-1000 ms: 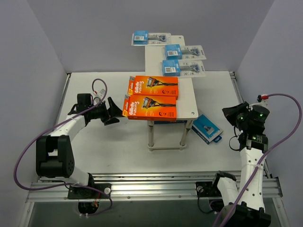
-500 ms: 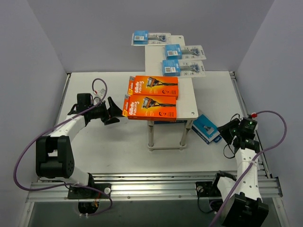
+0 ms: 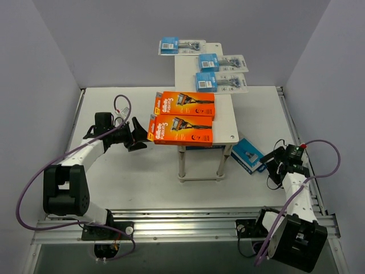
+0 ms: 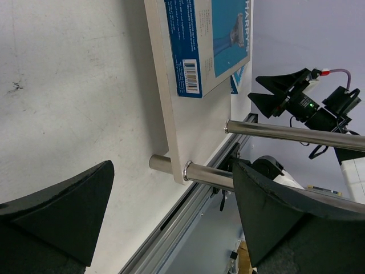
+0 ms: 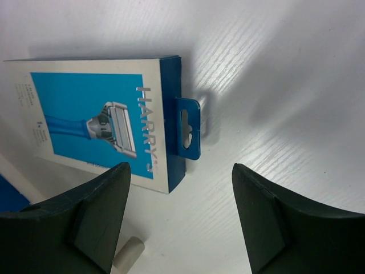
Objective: Place and organize the shaving razors onto the shelf
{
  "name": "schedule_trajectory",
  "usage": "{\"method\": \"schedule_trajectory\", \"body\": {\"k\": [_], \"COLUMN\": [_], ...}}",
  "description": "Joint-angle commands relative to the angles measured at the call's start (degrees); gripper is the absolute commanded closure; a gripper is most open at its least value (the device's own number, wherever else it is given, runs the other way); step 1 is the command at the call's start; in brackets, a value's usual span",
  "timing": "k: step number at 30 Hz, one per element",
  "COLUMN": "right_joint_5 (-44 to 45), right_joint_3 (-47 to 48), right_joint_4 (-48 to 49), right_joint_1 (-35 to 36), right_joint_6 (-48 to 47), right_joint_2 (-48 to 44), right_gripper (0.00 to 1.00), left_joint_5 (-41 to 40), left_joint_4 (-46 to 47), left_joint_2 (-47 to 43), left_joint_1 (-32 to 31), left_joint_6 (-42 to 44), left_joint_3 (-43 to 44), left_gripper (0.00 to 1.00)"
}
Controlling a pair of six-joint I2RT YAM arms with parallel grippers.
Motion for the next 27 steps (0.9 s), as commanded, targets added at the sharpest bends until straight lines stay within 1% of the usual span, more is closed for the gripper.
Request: {"method": "schedule_trajectory", "body": {"k": [1, 4, 6, 7, 10, 11, 12, 13, 16, 19, 27], "right_joint_5": [2.59, 3.21, 3.12, 3.64, 5.14, 5.14, 5.23, 5.06, 4.0, 2.86, 2.33], "right_joint_3": [-1.06, -1.68, -2.64, -2.82, -3.52, -3.87, -4.4, -4.66, -5.45, -6.25, -7.56], "right_joint_4": [2.71, 4.56, 5.7, 5.88, 6.05, 6.32, 6.84, 7.19, 8.95, 11.24, 15.02], "right_joint_1": [-0.43, -0.43, -0.43, -0.43, -0.43, -0.43, -0.43, -0.43, -0.43, -0.43, -0.43], "right_joint_6": [0.42, 0.76, 1.38, 1.73, 3.23, 3.66, 3.76, 3.84, 3.93, 3.84, 4.46], "right_joint_2": [2.43, 4.28, 4.54, 3.93, 2.26, 1.91, 1.82, 1.99, 4.19, 5.42, 7.18], "right_gripper": [0.32, 0.32, 0.35, 0.39, 0.48, 0.55, 0.57, 0.62, 0.66, 0.67, 0.68], "left_joint_5": [1.83, 1.91, 1.82, 1.83, 1.91, 1.83, 1.91, 1.91, 2.18, 2.26, 2.44], "left_joint_4": [2.65, 2.65, 2.65, 2.74, 2.74, 2.74, 2.74, 2.83, 3.0, 3.18, 3.35], "left_joint_2": [-2.98, -3.15, -3.24, -3.16, -3.33, -3.24, -3.24, -3.16, -3.16, -3.16, -3.07], "left_joint_1": [-0.31, -0.31, -0.31, -0.4, -0.4, -0.31, -0.31, -0.4, -0.4, -0.4, -0.4], "left_joint_6": [-0.49, -0.41, -0.49, -0.41, -0.58, -0.58, -0.58, -0.67, -0.84, -0.93, -1.11], "left_joint_3": [0.18, 0.09, 0.18, 0.18, 0.18, 0.18, 0.1, 0.09, 0.01, 0.01, -0.08], "left_gripper": [0.06, 0.06, 0.06, 0.06, 0.06, 0.06, 0.06, 0.06, 0.06, 0.06, 0.06]}}
